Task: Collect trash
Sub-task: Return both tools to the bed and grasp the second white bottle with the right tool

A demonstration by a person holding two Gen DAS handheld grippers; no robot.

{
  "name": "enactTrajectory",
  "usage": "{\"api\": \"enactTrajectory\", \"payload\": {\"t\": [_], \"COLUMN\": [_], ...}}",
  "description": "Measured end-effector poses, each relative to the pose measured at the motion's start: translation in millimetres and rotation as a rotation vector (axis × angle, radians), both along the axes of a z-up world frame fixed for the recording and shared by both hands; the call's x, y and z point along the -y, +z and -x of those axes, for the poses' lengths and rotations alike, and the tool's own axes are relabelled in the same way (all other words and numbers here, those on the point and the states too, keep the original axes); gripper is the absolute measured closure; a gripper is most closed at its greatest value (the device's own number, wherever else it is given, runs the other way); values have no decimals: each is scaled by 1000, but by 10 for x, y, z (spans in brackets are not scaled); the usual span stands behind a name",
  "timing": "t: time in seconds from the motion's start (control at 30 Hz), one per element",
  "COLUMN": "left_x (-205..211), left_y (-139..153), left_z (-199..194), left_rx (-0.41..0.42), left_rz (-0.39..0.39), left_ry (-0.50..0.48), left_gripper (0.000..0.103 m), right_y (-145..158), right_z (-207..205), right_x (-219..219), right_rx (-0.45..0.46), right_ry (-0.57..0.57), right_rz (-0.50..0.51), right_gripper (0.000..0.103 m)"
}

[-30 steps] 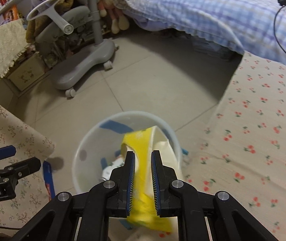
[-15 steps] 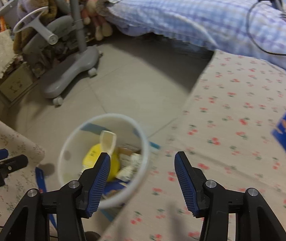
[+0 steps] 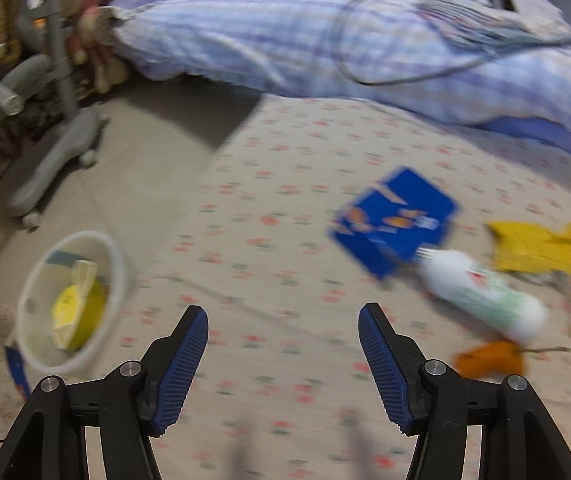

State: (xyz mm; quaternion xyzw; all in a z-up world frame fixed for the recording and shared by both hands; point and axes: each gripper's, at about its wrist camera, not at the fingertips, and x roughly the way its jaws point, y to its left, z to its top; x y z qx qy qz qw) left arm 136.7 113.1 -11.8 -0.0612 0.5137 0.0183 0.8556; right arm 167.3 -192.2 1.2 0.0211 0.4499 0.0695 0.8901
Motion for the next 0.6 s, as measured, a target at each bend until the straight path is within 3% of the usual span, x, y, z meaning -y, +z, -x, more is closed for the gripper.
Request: {"api": "enactTrajectory", "payload": {"t": [0.27, 0.6], "left_x": [329, 731], "left_y": [-90, -131], "left_z": [-120, -400], "left_rx": [-30, -45], "left_rz": [5, 12], "left_ry": [-33, -73], "left_gripper": [14, 14], "right_y": [-146, -507], "right_z": [-158, -475], "right_x": [703, 1037], "right_rx": [-51, -143], "right_ry": [-117, -104], "right_rz": [128, 293], "right_gripper": [36, 37]}}
